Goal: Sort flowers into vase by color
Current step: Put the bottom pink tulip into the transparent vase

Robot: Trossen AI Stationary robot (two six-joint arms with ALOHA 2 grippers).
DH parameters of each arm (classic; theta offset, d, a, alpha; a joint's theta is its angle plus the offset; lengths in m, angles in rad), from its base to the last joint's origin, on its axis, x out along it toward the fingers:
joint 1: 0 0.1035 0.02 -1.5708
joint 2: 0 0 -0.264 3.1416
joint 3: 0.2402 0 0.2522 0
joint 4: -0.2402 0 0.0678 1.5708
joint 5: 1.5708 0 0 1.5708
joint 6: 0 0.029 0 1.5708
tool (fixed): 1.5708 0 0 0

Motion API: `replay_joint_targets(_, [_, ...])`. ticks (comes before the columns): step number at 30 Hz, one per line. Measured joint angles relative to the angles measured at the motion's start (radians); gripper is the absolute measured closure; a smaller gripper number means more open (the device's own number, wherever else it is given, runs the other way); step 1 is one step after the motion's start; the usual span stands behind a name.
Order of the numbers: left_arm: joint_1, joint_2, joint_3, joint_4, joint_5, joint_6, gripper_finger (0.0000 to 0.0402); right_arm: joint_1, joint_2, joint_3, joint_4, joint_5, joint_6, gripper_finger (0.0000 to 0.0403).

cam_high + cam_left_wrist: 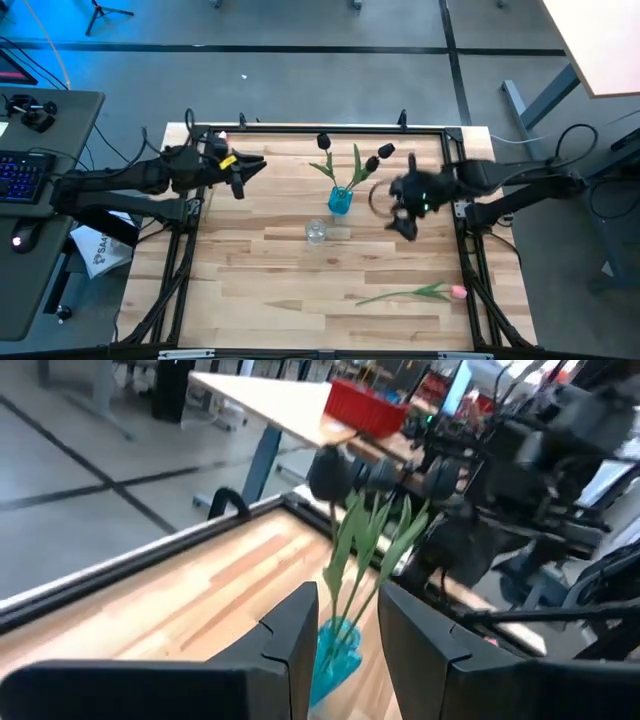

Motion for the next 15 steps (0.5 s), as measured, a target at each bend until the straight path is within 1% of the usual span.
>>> replay_joint_targets(3, [0.000, 0.026, 0.000, -0.004, 0.002, -0.008, 0.0305, 0.093, 0.000, -0.095, 0.030, -0.067, 0.110, 0.0103])
replay_joint_targets(7, [0.000, 0.061, 0.000, -0.003, 0.002, -0.007, 0.0305, 0.242, 0.001, -0.241, 0.148, -0.116, 0.272, 0.0103])
replay_joint_targets(12, [0.000, 0.104, 0.000, -0.002, 0.002, -0.006, 0.0305, 0.415, 0.007, -0.416, 0.431, -0.115, 0.505, 0.0103])
replay_joint_targets(15, [0.000, 0.125, 0.000, 0.000, 0.003, -0.008, 0.0305, 0.488, 0.027, -0.479, 0.565, -0.112, 0.563, 0.0103])
